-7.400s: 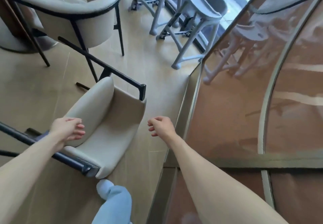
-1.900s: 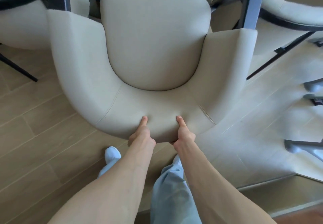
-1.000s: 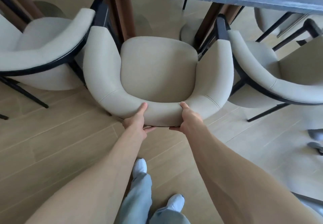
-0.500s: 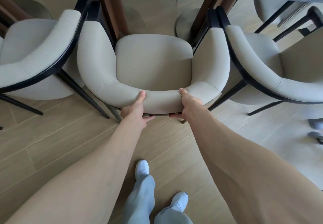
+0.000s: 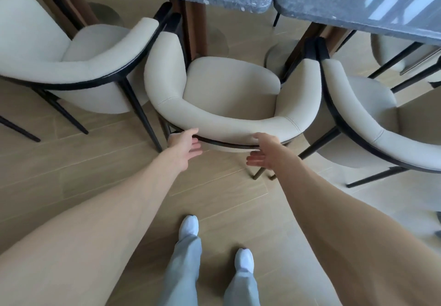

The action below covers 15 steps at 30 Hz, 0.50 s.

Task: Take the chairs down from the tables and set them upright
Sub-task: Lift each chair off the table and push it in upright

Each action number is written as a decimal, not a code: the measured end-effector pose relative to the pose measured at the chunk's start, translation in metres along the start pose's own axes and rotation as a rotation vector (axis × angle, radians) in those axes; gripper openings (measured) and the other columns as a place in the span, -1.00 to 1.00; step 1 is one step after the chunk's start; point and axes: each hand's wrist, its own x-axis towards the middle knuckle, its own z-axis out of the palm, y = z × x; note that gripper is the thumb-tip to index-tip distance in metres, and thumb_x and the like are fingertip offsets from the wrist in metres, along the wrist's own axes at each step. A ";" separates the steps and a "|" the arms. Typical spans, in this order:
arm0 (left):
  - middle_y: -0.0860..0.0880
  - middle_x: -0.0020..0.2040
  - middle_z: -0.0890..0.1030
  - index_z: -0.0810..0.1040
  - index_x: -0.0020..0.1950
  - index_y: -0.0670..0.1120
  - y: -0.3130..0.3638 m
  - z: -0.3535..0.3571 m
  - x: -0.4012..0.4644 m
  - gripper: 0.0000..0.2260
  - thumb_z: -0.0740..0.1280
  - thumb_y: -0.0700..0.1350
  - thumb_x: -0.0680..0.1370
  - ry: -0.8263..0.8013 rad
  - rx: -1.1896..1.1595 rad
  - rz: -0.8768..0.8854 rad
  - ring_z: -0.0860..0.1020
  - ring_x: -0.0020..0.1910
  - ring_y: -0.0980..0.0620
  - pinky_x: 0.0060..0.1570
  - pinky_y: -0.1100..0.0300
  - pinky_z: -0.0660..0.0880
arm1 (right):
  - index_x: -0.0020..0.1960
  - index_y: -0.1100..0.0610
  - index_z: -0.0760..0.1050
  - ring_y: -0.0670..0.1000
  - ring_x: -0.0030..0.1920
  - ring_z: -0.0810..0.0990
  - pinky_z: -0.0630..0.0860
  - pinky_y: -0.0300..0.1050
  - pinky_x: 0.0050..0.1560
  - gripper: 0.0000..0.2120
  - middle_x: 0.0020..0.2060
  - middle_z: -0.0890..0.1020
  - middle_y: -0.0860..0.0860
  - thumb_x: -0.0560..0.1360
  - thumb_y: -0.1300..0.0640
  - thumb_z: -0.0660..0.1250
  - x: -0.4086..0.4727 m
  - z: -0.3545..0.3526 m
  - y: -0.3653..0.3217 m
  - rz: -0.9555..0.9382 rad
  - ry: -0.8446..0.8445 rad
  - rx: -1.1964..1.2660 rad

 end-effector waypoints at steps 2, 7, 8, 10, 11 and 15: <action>-0.19 0.11 0.62 0.52 0.33 -0.27 0.006 -0.005 -0.029 -0.65 0.37 -0.11 0.61 -0.012 0.053 0.109 0.62 0.06 -0.14 0.00 -0.02 0.60 | 0.30 0.31 0.42 0.23 -0.10 0.65 0.67 0.16 0.01 -0.61 0.07 0.60 0.25 0.60 0.06 0.31 -0.030 -0.002 0.002 -0.080 -0.031 -0.060; -0.11 0.11 0.71 0.64 0.17 -0.14 0.043 0.030 -0.145 -0.72 0.31 0.03 0.64 -0.165 0.186 0.503 0.68 0.07 -0.05 0.17 0.03 0.60 | 0.08 0.20 0.58 0.11 0.02 0.70 0.64 0.08 0.16 -0.68 0.08 0.69 0.14 0.58 -0.07 0.33 -0.137 -0.020 -0.018 -0.524 -0.129 0.131; -0.10 0.10 0.71 0.65 0.14 -0.11 0.053 0.049 -0.175 -0.74 0.29 0.04 0.65 -0.231 0.199 0.596 0.68 0.09 -0.04 0.18 0.04 0.59 | 0.02 0.12 0.60 0.08 0.03 0.70 0.61 0.09 0.20 -0.72 0.04 0.71 0.09 0.58 -0.10 0.32 -0.165 -0.039 -0.027 -0.640 -0.108 0.171; -0.09 0.13 0.70 0.65 0.13 -0.07 0.071 0.073 -0.219 -0.74 0.23 0.03 0.68 -0.340 0.182 0.754 0.67 0.14 -0.03 0.20 0.05 0.57 | -0.07 -0.02 0.61 0.00 0.04 0.70 0.57 0.10 0.26 -0.77 -0.04 0.72 -0.03 0.58 -0.14 0.29 -0.210 -0.068 -0.044 -0.838 -0.080 0.218; -0.08 0.16 0.69 0.64 0.15 -0.07 0.078 0.090 -0.240 -0.73 0.20 0.03 0.69 -0.409 0.175 0.826 0.66 0.16 -0.01 0.22 0.06 0.56 | -0.09 -0.05 0.62 -0.03 0.06 0.70 0.55 0.11 0.29 -0.77 -0.06 0.73 -0.06 0.58 -0.15 0.28 -0.232 -0.092 -0.051 -0.926 -0.044 0.248; -0.10 0.24 0.65 0.60 0.20 -0.08 0.088 0.158 -0.315 -0.65 0.14 0.09 0.66 -0.702 0.114 0.953 0.63 0.21 0.00 0.27 0.09 0.52 | -0.02 0.00 0.62 0.05 0.18 0.66 0.49 0.15 0.35 -0.76 0.08 0.72 0.05 0.63 -0.08 0.24 -0.309 -0.191 -0.062 -1.154 0.145 0.418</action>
